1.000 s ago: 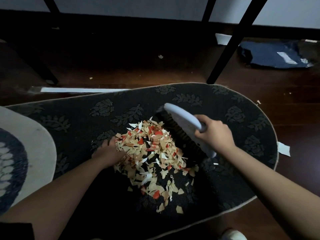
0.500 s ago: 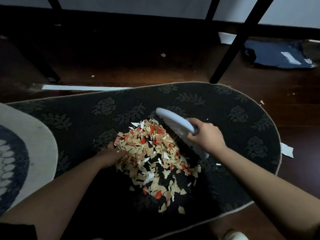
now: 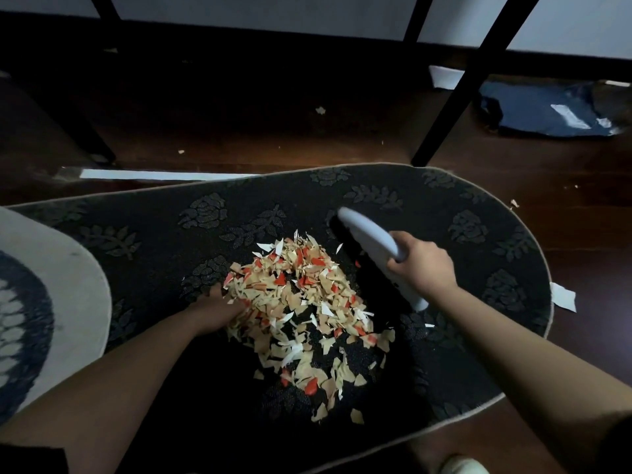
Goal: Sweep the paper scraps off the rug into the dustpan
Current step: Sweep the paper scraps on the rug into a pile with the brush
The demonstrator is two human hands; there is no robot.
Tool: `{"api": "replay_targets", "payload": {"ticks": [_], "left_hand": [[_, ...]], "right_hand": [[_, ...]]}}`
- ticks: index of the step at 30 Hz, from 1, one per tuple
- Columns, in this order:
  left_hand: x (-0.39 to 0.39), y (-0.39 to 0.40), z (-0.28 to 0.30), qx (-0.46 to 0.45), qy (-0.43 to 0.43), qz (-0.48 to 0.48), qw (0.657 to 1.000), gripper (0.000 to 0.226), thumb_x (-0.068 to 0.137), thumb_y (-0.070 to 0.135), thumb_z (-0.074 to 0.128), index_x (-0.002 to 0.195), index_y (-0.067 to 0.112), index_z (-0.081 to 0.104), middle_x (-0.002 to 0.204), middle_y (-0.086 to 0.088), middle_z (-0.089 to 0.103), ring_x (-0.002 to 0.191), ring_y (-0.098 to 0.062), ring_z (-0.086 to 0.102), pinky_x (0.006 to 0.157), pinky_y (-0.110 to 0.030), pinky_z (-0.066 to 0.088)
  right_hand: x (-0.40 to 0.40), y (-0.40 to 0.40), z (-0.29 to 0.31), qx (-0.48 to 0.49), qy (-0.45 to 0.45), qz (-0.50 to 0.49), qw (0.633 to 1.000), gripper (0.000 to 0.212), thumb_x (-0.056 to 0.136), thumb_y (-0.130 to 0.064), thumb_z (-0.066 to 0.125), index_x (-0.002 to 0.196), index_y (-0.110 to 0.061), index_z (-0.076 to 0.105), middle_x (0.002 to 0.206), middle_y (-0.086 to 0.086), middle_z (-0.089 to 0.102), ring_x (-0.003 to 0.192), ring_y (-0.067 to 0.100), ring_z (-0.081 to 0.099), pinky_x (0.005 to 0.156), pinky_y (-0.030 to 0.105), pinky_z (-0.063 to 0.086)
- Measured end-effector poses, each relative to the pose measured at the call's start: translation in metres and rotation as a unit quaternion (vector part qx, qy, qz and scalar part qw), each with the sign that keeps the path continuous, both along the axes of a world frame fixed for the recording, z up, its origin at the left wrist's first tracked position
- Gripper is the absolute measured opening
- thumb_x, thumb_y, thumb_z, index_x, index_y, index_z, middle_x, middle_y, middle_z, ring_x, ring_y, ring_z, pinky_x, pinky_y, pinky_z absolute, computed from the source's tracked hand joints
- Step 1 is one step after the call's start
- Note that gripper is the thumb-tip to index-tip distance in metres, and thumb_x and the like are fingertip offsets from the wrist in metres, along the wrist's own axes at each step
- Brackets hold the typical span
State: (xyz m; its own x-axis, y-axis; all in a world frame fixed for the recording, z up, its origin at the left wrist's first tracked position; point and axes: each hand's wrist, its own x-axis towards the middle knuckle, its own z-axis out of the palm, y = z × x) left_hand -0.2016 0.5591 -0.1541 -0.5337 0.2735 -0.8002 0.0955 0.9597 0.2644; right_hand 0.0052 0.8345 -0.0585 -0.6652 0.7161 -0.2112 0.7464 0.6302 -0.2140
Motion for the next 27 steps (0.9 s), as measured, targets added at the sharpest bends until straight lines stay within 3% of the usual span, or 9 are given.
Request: {"api": "replay_targets", "payload": {"ticks": [6,10,15,19,23,27], "left_hand": [[0.003,0.001,0.001,0.002,0.015,0.0,1.0,0.087,0.09,0.056,0.05,0.154,0.017,0.005,0.157,-0.017,0.02,0.14,-0.035,0.029,0.112,-0.036,0.033],[0.006,0.004,0.005,0.002,0.027,-0.005,1.0,0.085,0.092,0.053,0.05,0.154,0.017,0.005,0.156,-0.019,0.02,0.14,-0.035,0.028,0.11,-0.035,0.033],[0.009,0.008,0.006,0.006,0.023,-0.015,1.0,0.082,0.091,0.053,0.05,0.153,0.021,0.008,0.154,-0.018,0.022,0.139,-0.035,0.03,0.109,-0.037,0.033],[0.009,0.012,0.007,-0.005,0.027,-0.025,0.999,0.08,0.092,0.053,0.048,0.153,0.022,0.007,0.155,-0.019,0.02,0.14,-0.036,0.029,0.11,-0.037,0.032],[0.01,0.015,0.009,0.006,0.018,-0.02,1.0,0.081,0.092,0.053,0.049,0.153,0.022,0.006,0.157,-0.017,0.015,0.141,-0.036,0.027,0.111,-0.038,0.031],[0.008,0.013,0.009,-0.004,0.02,-0.015,1.0,0.084,0.091,0.055,0.05,0.154,0.022,0.004,0.157,-0.017,0.016,0.14,-0.036,0.029,0.109,-0.036,0.033]], "right_hand": [[0.013,-0.006,0.009,-0.036,0.049,0.008,0.998,0.047,0.082,-0.03,0.061,0.128,-0.04,0.052,0.102,0.001,0.07,0.09,0.026,0.064,0.07,0.033,0.048],[0.018,0.01,0.02,0.054,0.061,0.009,0.997,0.048,0.082,-0.03,0.059,0.129,-0.039,0.05,0.098,0.004,0.07,0.085,0.031,0.065,0.065,0.033,0.047],[0.018,0.015,0.006,0.05,0.001,-0.032,0.998,0.048,0.086,-0.033,0.057,0.133,-0.034,0.047,0.105,0.008,0.068,0.093,0.033,0.063,0.07,0.034,0.046],[0.015,-0.012,-0.005,0.005,-0.023,0.022,0.999,0.048,0.086,-0.033,0.056,0.133,-0.037,0.046,0.102,0.005,0.069,0.09,0.029,0.065,0.07,0.032,0.049],[0.018,-0.01,0.005,-0.005,0.034,0.016,0.999,0.049,0.083,-0.032,0.058,0.13,-0.041,0.048,0.1,0.002,0.07,0.087,0.027,0.066,0.073,0.035,0.053],[0.021,0.011,0.02,0.045,0.066,-0.01,0.997,0.048,0.083,-0.03,0.059,0.129,-0.039,0.051,0.101,0.004,0.071,0.088,0.03,0.066,0.071,0.035,0.051]]}}
